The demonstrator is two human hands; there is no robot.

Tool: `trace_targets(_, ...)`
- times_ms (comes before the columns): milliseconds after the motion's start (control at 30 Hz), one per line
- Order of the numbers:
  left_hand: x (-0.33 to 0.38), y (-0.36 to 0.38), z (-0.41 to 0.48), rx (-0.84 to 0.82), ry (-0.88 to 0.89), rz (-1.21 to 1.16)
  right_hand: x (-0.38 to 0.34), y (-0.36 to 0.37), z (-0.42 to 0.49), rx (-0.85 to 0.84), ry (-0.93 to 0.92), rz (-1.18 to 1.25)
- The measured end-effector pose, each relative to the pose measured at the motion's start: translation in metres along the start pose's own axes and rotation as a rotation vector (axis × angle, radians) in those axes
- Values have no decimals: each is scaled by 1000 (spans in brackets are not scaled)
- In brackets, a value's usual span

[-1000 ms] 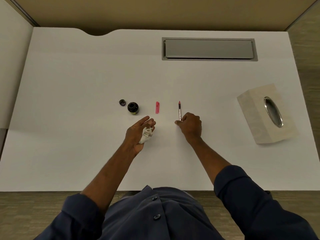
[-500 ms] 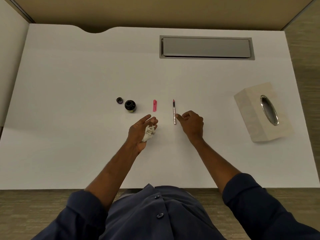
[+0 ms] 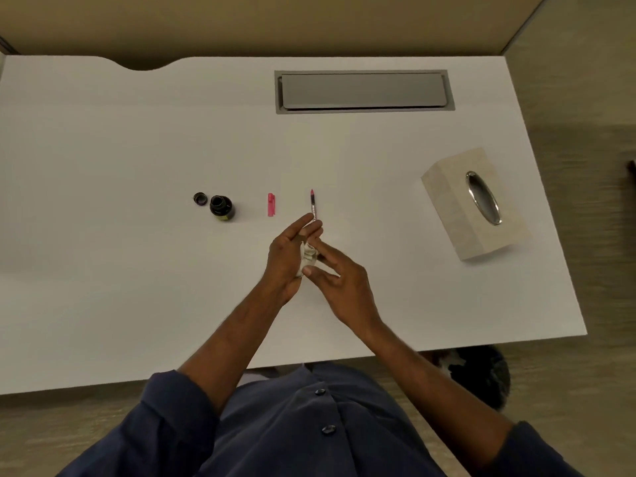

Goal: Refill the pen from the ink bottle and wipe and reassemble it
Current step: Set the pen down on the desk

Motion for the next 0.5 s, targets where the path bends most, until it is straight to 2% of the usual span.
trace_targets(133,-28,34,-11,-101,-79,58,7,-25,-22,87,2,8)
trace_targets(333,-67,61,-28,-315,-213,62,21,-52,-59,307,34,-32)
trace_targets(500,-104,71,-54,-411,-258,304,45,-64,-104,496,153,19)
Point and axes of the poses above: each hand's wrist, its own z-axis towards the middle knuckle, its own y-axis out of the palm, x = y × z, the point moved 6 cm from there along z, towards the middle knuckle, and after that the axes turned 4 degrees about y, right-handed, at the moved point
